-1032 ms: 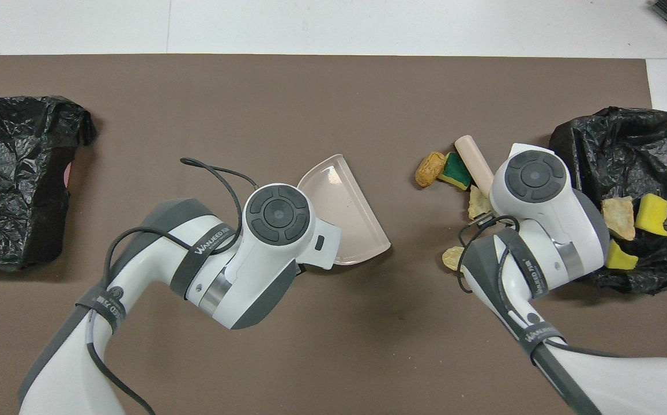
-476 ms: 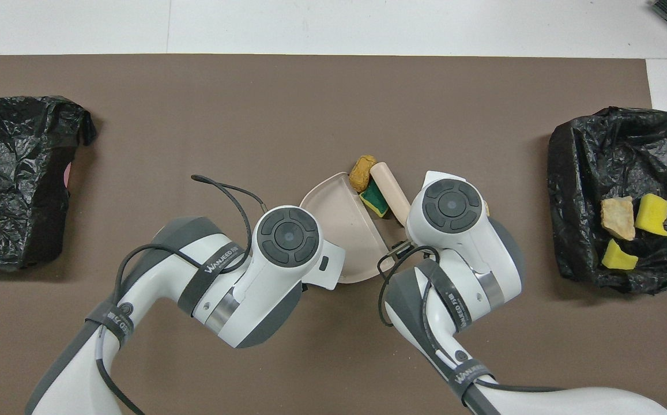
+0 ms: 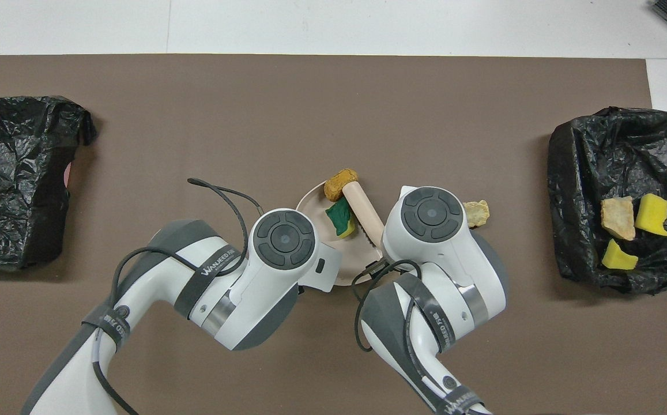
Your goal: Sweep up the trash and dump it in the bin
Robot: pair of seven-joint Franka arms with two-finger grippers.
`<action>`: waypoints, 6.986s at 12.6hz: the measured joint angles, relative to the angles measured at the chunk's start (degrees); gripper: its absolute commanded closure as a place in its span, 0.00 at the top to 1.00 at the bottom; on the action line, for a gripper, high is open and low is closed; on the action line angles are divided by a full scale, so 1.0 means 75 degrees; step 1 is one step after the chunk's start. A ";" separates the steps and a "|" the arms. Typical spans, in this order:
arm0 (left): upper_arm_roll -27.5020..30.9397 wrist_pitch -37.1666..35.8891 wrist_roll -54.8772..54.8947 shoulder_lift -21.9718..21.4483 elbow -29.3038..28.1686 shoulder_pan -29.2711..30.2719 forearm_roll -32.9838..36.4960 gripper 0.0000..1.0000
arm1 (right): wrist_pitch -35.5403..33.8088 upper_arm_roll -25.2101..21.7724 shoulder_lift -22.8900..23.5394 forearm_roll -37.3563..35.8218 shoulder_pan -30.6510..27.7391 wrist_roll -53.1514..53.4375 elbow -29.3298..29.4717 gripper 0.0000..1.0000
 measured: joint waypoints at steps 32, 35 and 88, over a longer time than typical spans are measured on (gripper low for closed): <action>0.0030 0.0270 0.0487 -0.0088 -0.0236 0.0000 0.0000 0.00 | 0.1343 -0.0016 -0.1083 -0.0057 -0.0447 0.3197 -0.1996 0.00; 0.0033 0.0271 0.0500 -0.0090 -0.0248 0.0000 0.0000 0.00 | 0.1248 0.0007 -0.0829 0.0316 -0.0073 0.1849 -0.1621 0.00; 0.0059 -0.0117 0.9522 0.1022 0.3867 0.7594 0.5728 0.00 | -0.2330 -0.0157 -0.1094 0.0260 0.0381 0.2934 0.1337 1.00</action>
